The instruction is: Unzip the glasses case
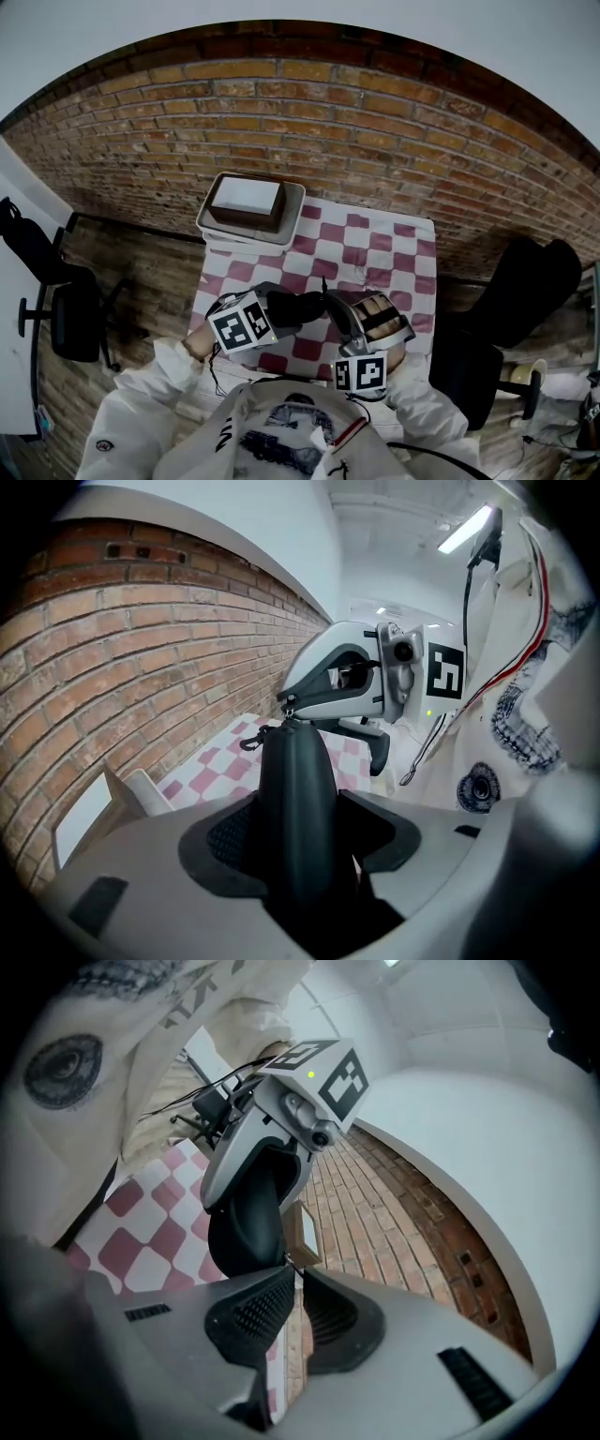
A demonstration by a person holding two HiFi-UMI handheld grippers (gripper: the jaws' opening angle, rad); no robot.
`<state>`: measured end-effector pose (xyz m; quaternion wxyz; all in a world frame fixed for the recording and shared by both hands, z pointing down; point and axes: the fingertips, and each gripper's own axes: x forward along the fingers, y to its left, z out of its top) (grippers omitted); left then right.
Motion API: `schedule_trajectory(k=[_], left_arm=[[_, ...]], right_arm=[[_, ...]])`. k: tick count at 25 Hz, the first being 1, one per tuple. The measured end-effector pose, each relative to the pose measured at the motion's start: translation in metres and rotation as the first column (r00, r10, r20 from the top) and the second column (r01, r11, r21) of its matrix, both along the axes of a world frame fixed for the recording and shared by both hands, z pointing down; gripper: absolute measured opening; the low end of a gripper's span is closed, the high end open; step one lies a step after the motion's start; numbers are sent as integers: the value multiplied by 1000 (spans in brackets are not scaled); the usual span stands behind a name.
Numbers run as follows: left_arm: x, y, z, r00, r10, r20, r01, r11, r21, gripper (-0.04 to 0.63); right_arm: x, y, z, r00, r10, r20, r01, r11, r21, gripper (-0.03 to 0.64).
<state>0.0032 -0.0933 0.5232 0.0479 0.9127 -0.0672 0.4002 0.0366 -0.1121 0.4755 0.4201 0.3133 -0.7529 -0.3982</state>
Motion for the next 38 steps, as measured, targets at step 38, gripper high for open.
schedule_trajectory(k=[38], left_arm=[[-50,-33,-77,639,-466,-612,624,780,58,259]], right_arm=[[89,16,-55,204,473,857,-128,881,-456,14]])
